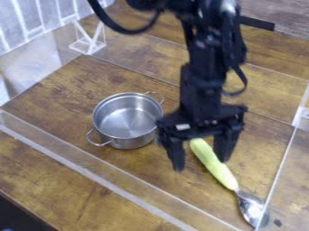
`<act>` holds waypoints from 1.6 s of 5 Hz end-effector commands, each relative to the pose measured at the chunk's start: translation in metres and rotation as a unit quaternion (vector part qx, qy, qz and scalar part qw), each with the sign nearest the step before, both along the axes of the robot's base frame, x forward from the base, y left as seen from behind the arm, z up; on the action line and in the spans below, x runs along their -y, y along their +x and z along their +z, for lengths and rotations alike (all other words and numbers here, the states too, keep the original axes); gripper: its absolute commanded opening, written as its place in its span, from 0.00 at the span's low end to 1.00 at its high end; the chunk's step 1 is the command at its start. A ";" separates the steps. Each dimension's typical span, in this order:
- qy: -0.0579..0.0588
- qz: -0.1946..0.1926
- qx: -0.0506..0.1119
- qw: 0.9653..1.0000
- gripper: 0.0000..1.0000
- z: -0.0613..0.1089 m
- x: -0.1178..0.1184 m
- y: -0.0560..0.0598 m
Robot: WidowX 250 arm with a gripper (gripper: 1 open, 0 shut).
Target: Move the green spoon to the left side of the table
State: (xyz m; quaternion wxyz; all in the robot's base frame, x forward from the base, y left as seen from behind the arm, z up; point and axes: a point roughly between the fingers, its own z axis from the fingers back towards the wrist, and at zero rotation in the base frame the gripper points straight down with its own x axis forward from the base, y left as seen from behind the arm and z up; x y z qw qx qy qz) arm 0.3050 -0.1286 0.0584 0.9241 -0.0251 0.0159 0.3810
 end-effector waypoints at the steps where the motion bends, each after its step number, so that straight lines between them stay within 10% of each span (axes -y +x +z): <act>1: -0.014 0.044 0.039 0.998 1.00 0.011 0.010 0.027; 4: -0.007 -0.001 0.052 0.999 1.00 -0.007 0.023 0.052; 8: -0.003 0.126 0.051 0.991 1.00 -0.010 0.015 0.069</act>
